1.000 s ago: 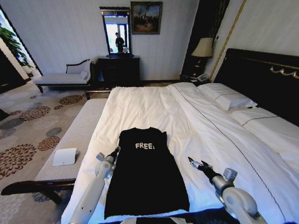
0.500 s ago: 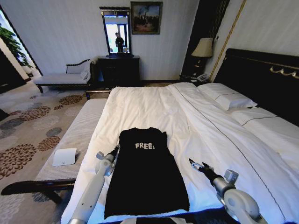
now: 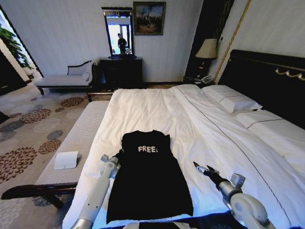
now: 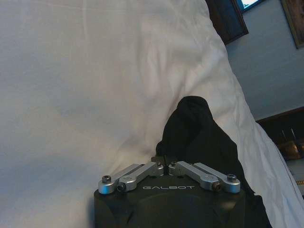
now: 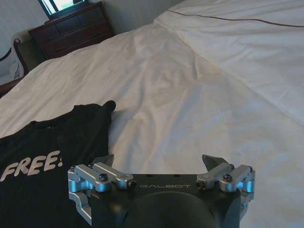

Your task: Fold the clothes on the bed.

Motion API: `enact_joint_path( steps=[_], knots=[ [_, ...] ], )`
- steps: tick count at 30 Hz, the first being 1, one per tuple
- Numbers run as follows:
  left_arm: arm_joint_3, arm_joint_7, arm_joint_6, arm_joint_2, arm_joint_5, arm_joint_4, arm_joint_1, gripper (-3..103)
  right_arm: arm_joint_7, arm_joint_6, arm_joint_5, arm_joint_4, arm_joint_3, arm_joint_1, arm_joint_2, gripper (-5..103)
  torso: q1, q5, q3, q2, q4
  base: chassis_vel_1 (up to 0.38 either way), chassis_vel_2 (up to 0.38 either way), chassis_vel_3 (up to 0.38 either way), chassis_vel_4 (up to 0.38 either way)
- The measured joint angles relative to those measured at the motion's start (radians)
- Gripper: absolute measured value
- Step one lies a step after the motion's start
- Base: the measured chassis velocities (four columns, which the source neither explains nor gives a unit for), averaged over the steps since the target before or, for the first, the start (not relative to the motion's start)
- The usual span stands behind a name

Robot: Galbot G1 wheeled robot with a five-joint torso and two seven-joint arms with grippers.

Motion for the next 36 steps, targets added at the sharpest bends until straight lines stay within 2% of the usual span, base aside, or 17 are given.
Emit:
enact_joint_path(
  steps=[11,20,27,36],
  knots=[
    [-0.009,-0.002,-0.017,0.009,-0.001,0.018,-0.009,0,-0.035,-0.015,-0.005,0.014,0.019,-0.027,0.011,100,0.000,-0.0001,0.000,0.000,0.0001,0.000,0.000,0.000,0.000],
    [-0.013,-0.020,-0.028,0.074,-0.002,-0.023,-0.027,0,-0.049,-0.012,-0.022,0.013,0.009,-0.026,0.035,100,0.000,0.0000,0.000,0.000,0.0003,0.000,0.000,0.000,0.000],
    [-0.014,-0.019,-0.028,0.136,-0.016,0.006,-0.058,0,-0.048,-0.007,-0.024,0.009,-0.001,-0.014,0.046,100,0.000,0.0000,0.000,0.000,0.0003,0.000,0.000,0.000,0.000],
    [-0.004,-0.015,-0.020,0.156,-0.010,0.064,-0.110,0,-0.049,-0.002,-0.024,0.006,-0.024,0.008,0.058,100,0.000,0.0000,0.000,0.000,0.0000,0.000,0.000,0.000,0.000]
  ],
)
